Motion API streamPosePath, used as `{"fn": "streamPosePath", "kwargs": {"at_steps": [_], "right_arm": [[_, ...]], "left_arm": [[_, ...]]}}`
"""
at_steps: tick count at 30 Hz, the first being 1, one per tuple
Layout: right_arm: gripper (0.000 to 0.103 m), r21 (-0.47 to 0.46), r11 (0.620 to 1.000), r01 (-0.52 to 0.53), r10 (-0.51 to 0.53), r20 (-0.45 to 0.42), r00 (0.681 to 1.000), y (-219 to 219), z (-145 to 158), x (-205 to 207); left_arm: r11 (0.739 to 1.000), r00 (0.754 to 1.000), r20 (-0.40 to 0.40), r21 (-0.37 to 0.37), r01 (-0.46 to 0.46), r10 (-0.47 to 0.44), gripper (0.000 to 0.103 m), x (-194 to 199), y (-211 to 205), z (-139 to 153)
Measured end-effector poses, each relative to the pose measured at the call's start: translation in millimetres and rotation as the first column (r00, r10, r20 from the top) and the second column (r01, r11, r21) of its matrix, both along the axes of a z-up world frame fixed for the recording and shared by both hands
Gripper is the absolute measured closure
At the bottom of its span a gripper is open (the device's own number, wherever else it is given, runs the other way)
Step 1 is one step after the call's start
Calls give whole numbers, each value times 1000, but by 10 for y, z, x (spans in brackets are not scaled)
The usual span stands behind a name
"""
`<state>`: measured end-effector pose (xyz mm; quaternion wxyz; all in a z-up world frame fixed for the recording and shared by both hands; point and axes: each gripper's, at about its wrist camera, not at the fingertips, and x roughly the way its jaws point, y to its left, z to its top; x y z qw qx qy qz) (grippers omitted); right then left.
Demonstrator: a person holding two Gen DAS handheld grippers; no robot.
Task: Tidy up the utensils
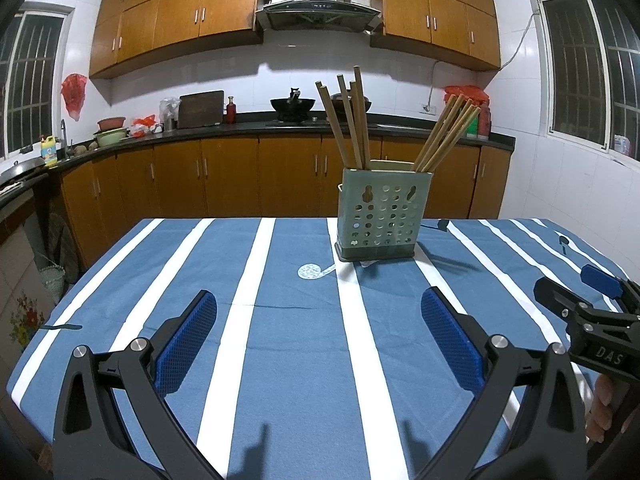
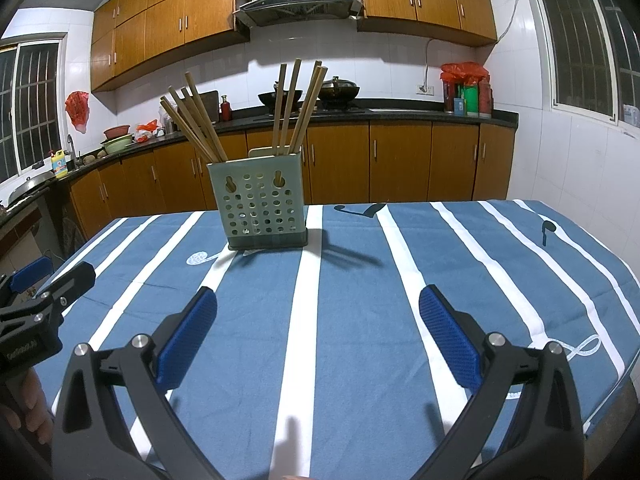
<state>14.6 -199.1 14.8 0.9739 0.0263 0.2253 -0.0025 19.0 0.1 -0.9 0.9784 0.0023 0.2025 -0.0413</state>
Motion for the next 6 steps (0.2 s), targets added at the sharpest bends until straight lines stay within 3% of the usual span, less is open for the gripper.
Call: {"fn": "streamPosePath", "kwargs": {"at_steps": [6], "right_arm": [[4,-1,1000,0,0,-1,1000,1,0,0]], "left_arm": [[1000,1000,-9,-7,2,-2,2,-5,26,9]]}}
